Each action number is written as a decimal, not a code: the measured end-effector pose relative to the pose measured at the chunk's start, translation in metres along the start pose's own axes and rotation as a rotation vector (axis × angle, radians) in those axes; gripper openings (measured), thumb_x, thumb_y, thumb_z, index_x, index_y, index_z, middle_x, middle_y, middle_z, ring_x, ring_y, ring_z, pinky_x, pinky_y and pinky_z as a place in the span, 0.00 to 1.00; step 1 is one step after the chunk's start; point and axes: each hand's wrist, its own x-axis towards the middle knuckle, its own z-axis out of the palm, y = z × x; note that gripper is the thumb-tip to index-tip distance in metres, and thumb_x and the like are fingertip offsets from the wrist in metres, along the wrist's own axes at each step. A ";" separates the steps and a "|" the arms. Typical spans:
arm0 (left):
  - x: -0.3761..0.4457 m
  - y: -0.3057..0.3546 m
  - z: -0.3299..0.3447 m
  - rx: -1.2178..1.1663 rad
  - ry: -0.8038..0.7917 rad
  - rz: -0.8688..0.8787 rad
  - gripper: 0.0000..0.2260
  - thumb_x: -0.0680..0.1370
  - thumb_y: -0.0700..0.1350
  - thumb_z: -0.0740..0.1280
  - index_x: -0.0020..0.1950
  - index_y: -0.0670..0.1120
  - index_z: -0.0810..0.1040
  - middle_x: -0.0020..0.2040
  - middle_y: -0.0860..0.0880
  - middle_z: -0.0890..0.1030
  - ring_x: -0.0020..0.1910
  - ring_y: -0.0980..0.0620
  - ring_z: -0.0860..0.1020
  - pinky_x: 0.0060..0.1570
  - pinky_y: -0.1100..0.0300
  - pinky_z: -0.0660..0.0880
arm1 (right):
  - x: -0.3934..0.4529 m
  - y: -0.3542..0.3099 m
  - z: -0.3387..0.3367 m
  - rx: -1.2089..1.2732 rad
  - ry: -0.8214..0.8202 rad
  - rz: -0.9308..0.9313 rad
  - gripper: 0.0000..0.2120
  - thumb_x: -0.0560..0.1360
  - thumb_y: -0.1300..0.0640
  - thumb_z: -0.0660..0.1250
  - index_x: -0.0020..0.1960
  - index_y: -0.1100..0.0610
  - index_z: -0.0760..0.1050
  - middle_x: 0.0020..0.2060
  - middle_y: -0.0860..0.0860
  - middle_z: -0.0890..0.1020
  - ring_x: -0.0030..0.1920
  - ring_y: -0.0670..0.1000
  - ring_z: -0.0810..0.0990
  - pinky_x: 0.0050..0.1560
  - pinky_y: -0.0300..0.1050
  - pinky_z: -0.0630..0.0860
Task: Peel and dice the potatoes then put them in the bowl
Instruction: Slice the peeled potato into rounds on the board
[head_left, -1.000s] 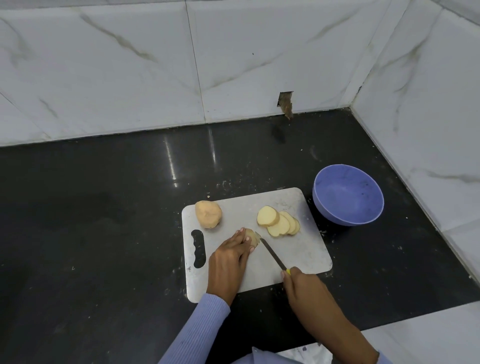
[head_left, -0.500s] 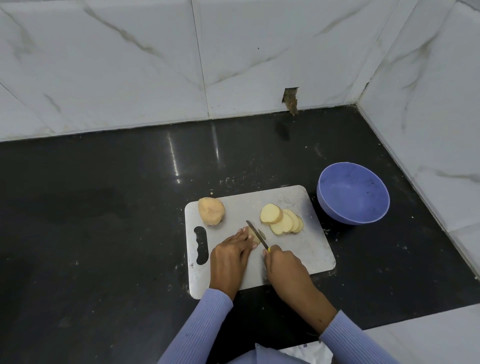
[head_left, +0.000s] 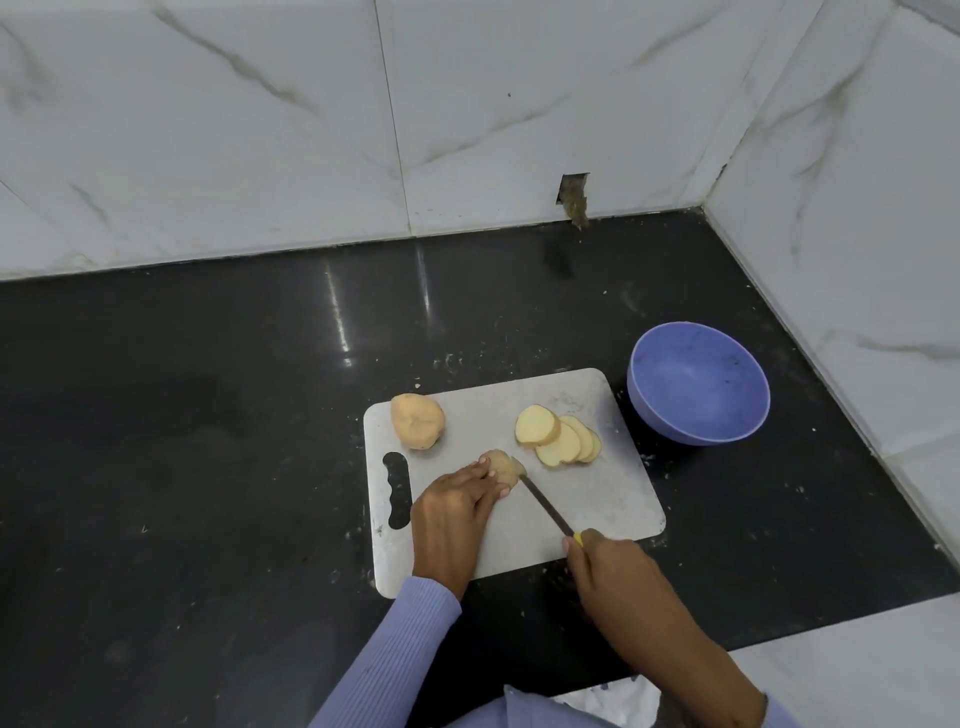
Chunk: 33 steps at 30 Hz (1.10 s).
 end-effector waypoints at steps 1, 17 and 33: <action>0.000 0.000 0.000 0.009 0.002 0.001 0.10 0.63 0.39 0.80 0.42 0.44 0.86 0.46 0.47 0.85 0.43 0.51 0.84 0.44 0.60 0.80 | 0.003 -0.002 -0.002 0.024 0.023 -0.015 0.16 0.83 0.47 0.49 0.43 0.53 0.66 0.34 0.48 0.73 0.34 0.48 0.74 0.37 0.40 0.71; 0.000 0.008 -0.007 0.065 0.040 0.047 0.09 0.62 0.39 0.81 0.36 0.49 0.86 0.43 0.51 0.85 0.41 0.56 0.83 0.39 0.68 0.70 | 0.031 -0.030 0.014 -0.093 0.002 -0.011 0.18 0.83 0.49 0.46 0.55 0.59 0.70 0.46 0.53 0.77 0.41 0.51 0.72 0.40 0.42 0.66; -0.008 -0.001 0.005 0.083 0.105 -0.012 0.02 0.70 0.41 0.74 0.42 0.47 0.85 0.51 0.47 0.84 0.57 0.44 0.79 0.57 0.52 0.63 | 0.019 -0.022 -0.005 0.032 0.064 -0.081 0.16 0.83 0.47 0.48 0.43 0.54 0.66 0.34 0.48 0.72 0.34 0.48 0.71 0.36 0.41 0.64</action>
